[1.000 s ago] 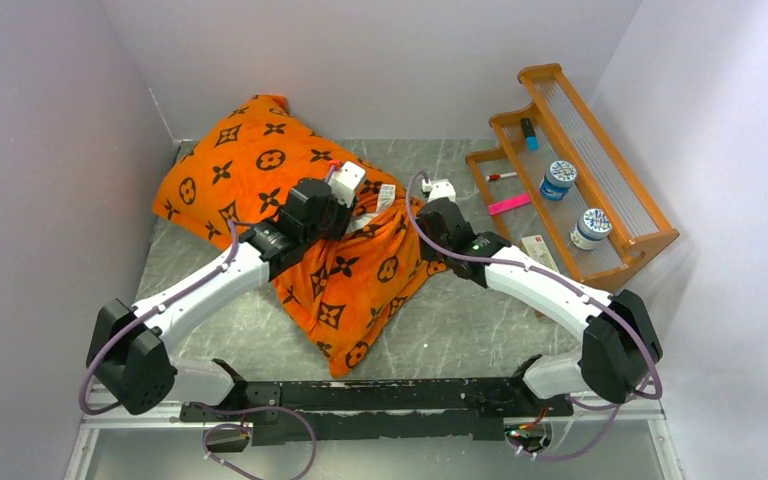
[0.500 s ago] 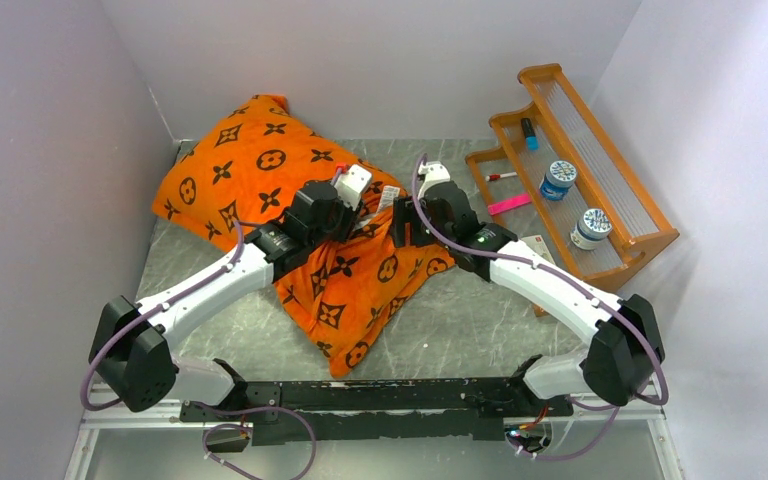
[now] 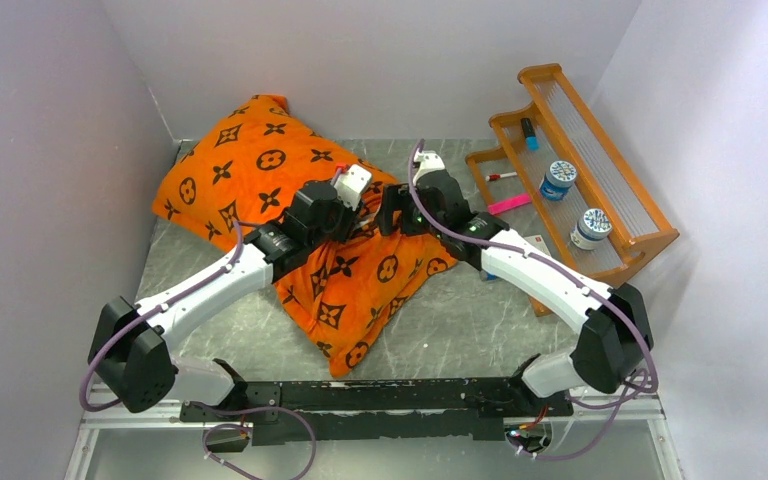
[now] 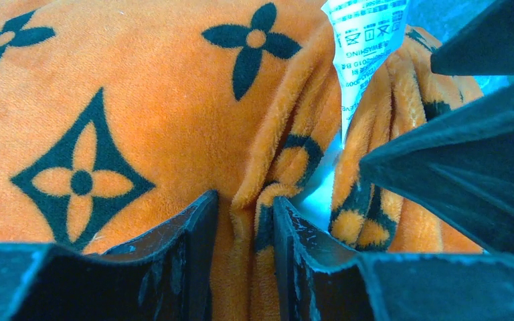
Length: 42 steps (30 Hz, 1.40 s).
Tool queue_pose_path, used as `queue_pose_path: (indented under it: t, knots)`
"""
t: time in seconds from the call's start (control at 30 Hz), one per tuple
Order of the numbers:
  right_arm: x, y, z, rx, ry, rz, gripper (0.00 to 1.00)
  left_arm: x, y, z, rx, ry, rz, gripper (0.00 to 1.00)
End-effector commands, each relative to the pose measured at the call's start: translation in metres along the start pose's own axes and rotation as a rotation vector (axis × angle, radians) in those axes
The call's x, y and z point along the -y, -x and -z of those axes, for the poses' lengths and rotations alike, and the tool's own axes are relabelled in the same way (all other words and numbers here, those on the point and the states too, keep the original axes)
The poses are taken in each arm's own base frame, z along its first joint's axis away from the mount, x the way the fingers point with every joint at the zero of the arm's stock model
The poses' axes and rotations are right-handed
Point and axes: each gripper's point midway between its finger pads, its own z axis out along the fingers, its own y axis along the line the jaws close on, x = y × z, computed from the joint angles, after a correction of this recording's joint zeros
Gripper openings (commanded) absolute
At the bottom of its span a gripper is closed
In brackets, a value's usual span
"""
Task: Remove the pillowcase from the pillow
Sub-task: Remove the pillow from the pillowcase.
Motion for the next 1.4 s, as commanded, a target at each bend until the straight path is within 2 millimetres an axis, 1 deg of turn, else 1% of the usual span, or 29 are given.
queue_pose_path:
  t: [0.0,0.13,0.2,0.3,0.33,0.4,0.5,0.6,0.73,0.8,0.9,0.97,1.0,1.1,1.17,1.27,1.33,1.37]
  knots:
    - [-0.008,0.031,0.001,0.062,-0.009,-0.021,0.88,0.015,-0.005,0.002,-0.014,-0.059,0.009,0.40]
    - [-0.021,0.036,-0.007,0.059,0.043,-0.014,0.88,0.019,-0.004,0.001,-0.013,-0.081,0.009,0.40]
    - [-0.021,0.034,-0.014,0.043,0.043,-0.002,0.88,0.018,-0.005,0.001,-0.016,-0.078,0.008,0.41]
    - [-0.021,0.020,-0.024,-0.002,0.051,0.014,0.88,0.018,-0.008,-0.001,-0.030,-0.074,0.007,0.41]
    - [-0.021,0.015,-0.027,-0.013,0.054,0.015,0.88,0.019,-0.009,-0.002,-0.031,-0.076,0.033,0.41]
    - [-0.011,0.004,-0.031,-0.031,0.017,0.025,0.87,0.023,-0.014,-0.006,-0.047,-0.086,0.043,0.40]
    - [0.014,-0.015,-0.034,-0.058,-0.075,0.055,0.86,0.028,-0.021,-0.012,-0.082,-0.104,0.046,0.40]
    - [0.039,-0.030,-0.031,-0.087,-0.173,0.104,0.79,0.029,-0.024,-0.015,-0.094,-0.102,0.048,0.40]
    - [0.069,-0.048,-0.024,-0.128,-0.278,0.148,0.66,0.027,-0.024,-0.014,-0.088,-0.094,0.050,0.40]
    - [0.081,-0.057,-0.021,-0.147,-0.309,0.147,0.60,0.028,-0.024,-0.015,-0.090,-0.093,0.053,0.40]
    - [0.094,-0.066,-0.018,-0.158,-0.325,0.125,0.51,0.025,-0.026,-0.016,-0.100,-0.075,0.053,0.39]
    - [0.100,-0.073,-0.016,-0.166,-0.334,0.113,0.42,0.021,-0.027,-0.016,-0.103,-0.055,0.053,0.39]
    - [0.104,-0.077,-0.014,-0.171,-0.338,0.108,0.39,0.019,-0.027,-0.015,-0.104,-0.042,0.053,0.39]
    - [0.113,-0.090,-0.008,-0.175,-0.346,0.087,0.34,0.013,-0.024,-0.012,-0.103,-0.015,0.051,0.39]
    - [0.117,-0.094,-0.004,-0.153,-0.342,0.067,0.33,0.012,-0.019,-0.007,-0.091,-0.011,0.056,0.39]
    - [0.119,-0.101,0.003,-0.117,-0.328,0.039,0.28,0.008,-0.007,0.002,-0.051,-0.005,0.063,0.40]
    - [0.120,-0.105,0.005,-0.100,-0.321,0.021,0.25,0.005,-0.004,0.005,-0.034,0.007,0.061,0.40]
    - [0.120,-0.107,0.006,-0.091,-0.315,0.013,0.21,0.004,-0.003,0.007,-0.031,0.013,0.058,0.41]
